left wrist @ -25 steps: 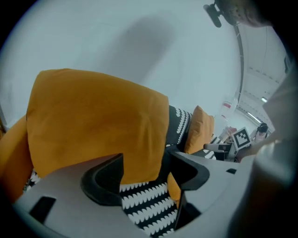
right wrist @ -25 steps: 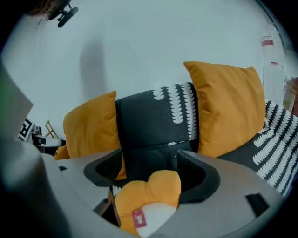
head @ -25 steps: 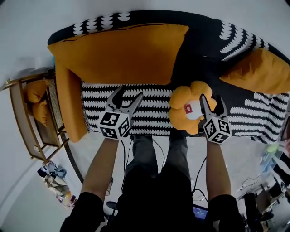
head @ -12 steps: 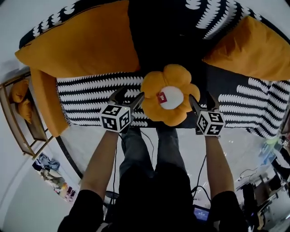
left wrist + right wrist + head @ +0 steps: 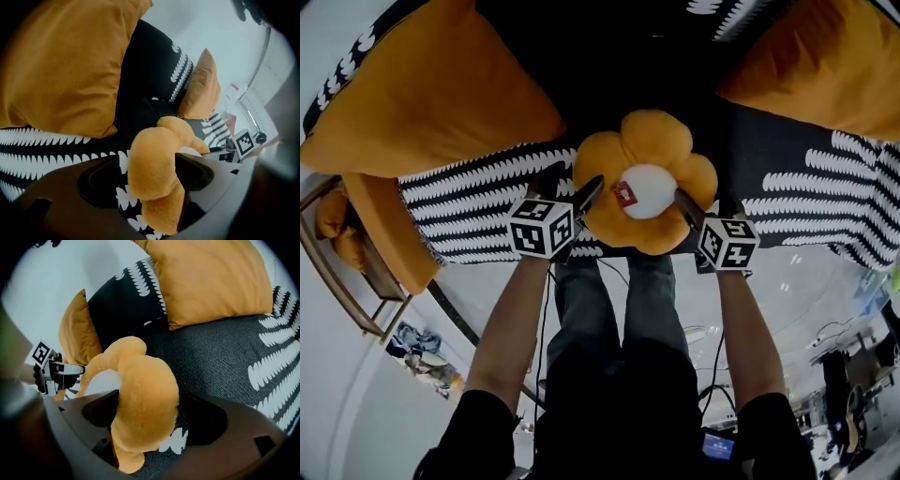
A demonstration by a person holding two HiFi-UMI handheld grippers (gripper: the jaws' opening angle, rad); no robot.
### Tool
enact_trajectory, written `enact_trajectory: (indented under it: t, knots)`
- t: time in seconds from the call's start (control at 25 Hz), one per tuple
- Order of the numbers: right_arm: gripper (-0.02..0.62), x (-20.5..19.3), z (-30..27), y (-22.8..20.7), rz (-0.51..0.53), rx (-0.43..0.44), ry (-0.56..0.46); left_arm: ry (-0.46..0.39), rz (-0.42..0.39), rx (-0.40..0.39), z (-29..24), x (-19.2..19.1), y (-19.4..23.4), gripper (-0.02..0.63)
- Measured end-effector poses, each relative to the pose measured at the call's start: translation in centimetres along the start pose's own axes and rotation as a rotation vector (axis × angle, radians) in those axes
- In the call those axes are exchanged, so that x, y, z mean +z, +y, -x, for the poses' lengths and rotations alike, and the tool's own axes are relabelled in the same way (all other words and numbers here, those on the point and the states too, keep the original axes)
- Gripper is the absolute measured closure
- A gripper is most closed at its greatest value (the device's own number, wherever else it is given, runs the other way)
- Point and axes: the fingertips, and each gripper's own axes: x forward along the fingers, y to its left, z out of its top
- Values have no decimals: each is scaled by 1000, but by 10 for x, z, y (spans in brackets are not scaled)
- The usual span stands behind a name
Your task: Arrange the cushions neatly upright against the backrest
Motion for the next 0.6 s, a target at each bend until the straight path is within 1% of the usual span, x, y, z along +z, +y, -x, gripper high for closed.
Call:
enact_trajectory:
  t: [0.08, 0.12, 0.16, 0.2, 0.24, 0.28, 0.32, 0.36, 0.48, 0.6]
  knots:
    - [169, 0, -1, -1, -8, -12, -4, 30, -10, -18, -4, -3, -2, 225]
    - [169, 1, -1, 1, -2, -15, -2, 58, -20, -33, -7, -7, -3, 225]
    - [186, 2, -2, 4, 8, -15, 2, 97, -26, -55, -10, -12, -5, 225]
    - [249, 3, -3, 8, 22, -19, 7, 138, -25, -81, -12, -19, -7, 245]
    - [299, 4, -2, 11, 42, -32, 11, 166, -21, -106, -14, -23, -10, 351]
    - [333, 5, -1, 15, 69, -54, 13, 170, -16, -123, -14, -24, -13, 380]
    - [351, 7, 2, 18, 100, -76, 11, 158, -12, -129, -13, -22, -16, 419]
    - [366, 10, 6, 21, 128, -93, 3, 140, -8, -126, -11, -19, -18, 437]
    - [383, 29, 18, 32, 193, -104, -46, 92, 9, -100, -5, -9, -20, 457]
    - [388, 65, 34, 42, 275, -126, -125, 10, 9, -116, 9, 17, -26, 466]
